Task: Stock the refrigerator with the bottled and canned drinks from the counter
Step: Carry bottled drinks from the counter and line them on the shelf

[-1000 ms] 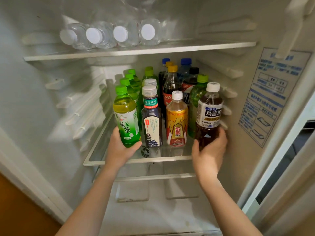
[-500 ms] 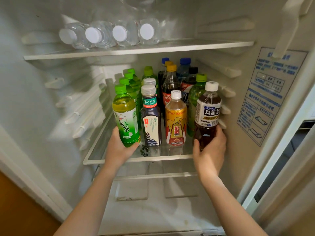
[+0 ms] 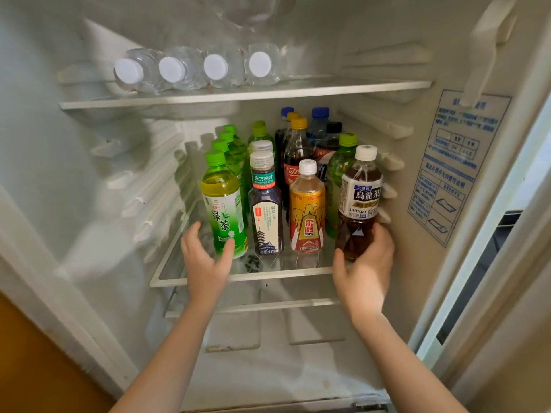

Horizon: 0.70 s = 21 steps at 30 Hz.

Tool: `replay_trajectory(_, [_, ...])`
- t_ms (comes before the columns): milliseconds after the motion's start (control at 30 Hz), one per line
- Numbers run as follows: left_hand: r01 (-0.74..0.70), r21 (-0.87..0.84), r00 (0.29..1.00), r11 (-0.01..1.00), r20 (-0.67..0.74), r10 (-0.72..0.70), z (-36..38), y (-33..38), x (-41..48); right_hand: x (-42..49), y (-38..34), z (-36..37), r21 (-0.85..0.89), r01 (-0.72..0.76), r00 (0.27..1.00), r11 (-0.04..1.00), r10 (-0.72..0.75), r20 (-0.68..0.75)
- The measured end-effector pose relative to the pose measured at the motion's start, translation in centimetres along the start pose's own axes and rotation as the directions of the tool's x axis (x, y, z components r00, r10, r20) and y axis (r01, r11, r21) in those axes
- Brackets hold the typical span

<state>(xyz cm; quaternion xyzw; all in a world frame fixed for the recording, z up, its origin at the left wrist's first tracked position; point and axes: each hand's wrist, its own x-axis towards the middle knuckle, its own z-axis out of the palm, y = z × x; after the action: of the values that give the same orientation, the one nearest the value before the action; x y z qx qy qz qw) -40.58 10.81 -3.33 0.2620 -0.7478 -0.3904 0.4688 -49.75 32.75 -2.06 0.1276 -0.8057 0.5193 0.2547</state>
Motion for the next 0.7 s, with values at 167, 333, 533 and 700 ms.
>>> replay_trajectory(167, [-0.114, 0.055, 0.99, 0.992, -0.081, 0.119, -1.2, 1.1, -2.3, -2.2, -0.9, -1.2, -0.073, 0.098, 0.995, 0.992, -0.098, 0.011])
replay_trajectory(333, [-0.218, 0.012, 0.976, 0.976, 0.029, 0.217, -3.8, 2.8, -4.8, -6.4, -2.3, -3.7, -0.123, 0.124, 0.989, 0.985, -0.113, 0.091])
replay_trajectory(533, [-0.087, -0.107, 0.902, 0.99, 0.414, 0.124, -6.6, 1.8, -11.3, -15.2, -2.1, -9.5, -0.163, 0.038, 0.978, 0.986, -0.004, 0.208])
replay_trajectory(700, [0.061, -0.099, 0.748, 0.993, 0.663, 0.02, -6.2, 0.8, -19.4, -24.1, 0.3, -17.0, -0.322, -0.156, 0.933, 0.934, 0.246, 0.261])
